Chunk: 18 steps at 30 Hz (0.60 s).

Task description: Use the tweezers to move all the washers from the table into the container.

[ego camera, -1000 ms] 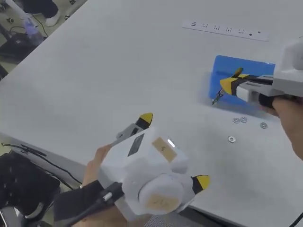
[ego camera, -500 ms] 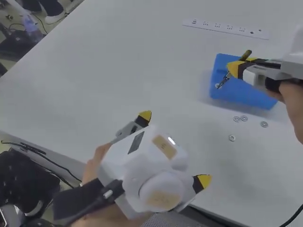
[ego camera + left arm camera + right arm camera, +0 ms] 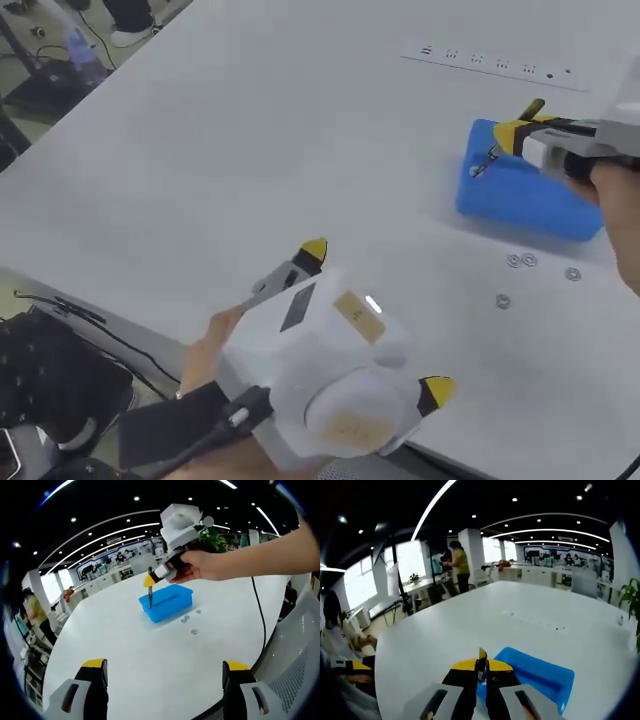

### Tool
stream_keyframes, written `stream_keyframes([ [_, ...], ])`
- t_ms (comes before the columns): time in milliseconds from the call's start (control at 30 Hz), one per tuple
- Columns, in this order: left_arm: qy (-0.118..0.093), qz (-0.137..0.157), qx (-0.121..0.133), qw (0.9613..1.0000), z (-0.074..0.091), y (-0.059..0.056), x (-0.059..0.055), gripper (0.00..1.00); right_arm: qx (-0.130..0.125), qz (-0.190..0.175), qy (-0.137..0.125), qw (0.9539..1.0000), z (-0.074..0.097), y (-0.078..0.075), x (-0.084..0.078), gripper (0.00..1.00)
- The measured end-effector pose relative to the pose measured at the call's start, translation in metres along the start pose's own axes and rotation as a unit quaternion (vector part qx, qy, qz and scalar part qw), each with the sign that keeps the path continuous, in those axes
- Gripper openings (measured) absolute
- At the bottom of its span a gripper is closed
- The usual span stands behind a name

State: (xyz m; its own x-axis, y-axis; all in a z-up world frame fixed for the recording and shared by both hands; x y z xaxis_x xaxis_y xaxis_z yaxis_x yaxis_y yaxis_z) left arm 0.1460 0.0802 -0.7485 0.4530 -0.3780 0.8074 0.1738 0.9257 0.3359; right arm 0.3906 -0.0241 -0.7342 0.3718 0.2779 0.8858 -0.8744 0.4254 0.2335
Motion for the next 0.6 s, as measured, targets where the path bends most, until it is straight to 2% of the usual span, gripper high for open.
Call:
stream_keyframes([
  [200,0.001,0.0,0.002,1.0,0.0,0.001,0.0,0.97,-0.009,-0.008,0.004,0.9999,-0.003,-0.01,-0.005,0.01],
  [333,0.002,-0.003,0.0,1.0,0.001,0.0,0.0,0.97,-0.012,-0.008,0.015,0.9998,-0.008,-0.014,-0.01,0.01],
  [600,0.004,-0.004,0.001,1.0,0.0,0.0,0.0,0.97,-0.013,-0.01,0.027,0.9995,-0.013,-0.013,-0.018,0.02],
])
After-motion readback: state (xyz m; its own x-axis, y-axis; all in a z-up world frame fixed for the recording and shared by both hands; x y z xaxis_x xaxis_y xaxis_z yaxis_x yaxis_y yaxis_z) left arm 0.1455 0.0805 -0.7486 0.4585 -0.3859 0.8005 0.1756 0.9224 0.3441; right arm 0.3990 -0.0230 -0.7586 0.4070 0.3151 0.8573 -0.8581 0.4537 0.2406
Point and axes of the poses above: the centre of the closed fingertips' face, and the gripper's own axes: z roughly backward along the fingers, y roughly to its left, x roughly out of its top, the point moved 8 cm from there along z, roughly backward along the fingers, and after that the axes turned 15 degrees about x, right-handed, at the moved point
